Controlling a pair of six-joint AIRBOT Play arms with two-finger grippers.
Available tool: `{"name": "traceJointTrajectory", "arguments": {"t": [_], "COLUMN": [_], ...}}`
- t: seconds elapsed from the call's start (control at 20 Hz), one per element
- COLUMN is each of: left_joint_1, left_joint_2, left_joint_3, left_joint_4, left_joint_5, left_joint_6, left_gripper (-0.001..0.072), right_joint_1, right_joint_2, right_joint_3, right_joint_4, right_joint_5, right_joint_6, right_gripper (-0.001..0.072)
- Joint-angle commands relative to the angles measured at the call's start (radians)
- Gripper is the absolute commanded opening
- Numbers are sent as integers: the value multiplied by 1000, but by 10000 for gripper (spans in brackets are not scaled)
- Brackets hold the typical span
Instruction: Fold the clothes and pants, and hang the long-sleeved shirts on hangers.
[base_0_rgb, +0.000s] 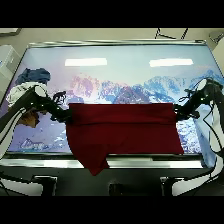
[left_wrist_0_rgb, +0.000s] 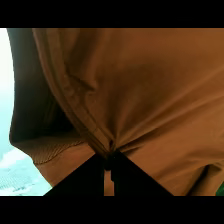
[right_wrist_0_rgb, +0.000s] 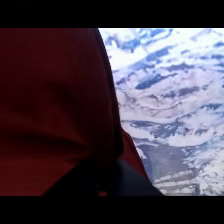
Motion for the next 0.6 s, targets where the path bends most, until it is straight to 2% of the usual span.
{"name": "traceJointTrajectory", "arguments": {"t": [0.0,0.05,0.1,0.15,0.2,0.25,0.4,0.45,0.55], "left_joint_1": [0,0,0,2,10,28,87,97,99], "left_joint_2": [0,-2,-2,0,4,12,80,122,221], "left_joint_3": [-21,-20,-20,-19,-12,-2,-45,-110,-305], "left_joint_4": [9,9,8,8,9,8,8,8,-13], "left_joint_5": [5,5,5,-1,-22,-53,-103,-88,-37], "left_joint_6": [-1,-1,-1,0,0,5,18,23,53], "left_gripper": [26,28,53,241,465,519,518,518,518], "right_joint_1": [0,0,0,0,-2,-18,-115,-154,-213], "right_joint_2": [0,1,1,2,7,24,101,133,200], "right_joint_3": [-4,-4,-4,-2,7,7,-16,-50,-150], "right_joint_4": [-15,-19,-19,-18,-20,-7,-7,-8,-8], "right_joint_5": [0,-2,-2,10,61,90,159,169,153], "right_joint_6": [-4,-4,2,4,-2,-19,-3,0,0], "right_gripper": [37,40,128,340,448,456,517,563,571]}}
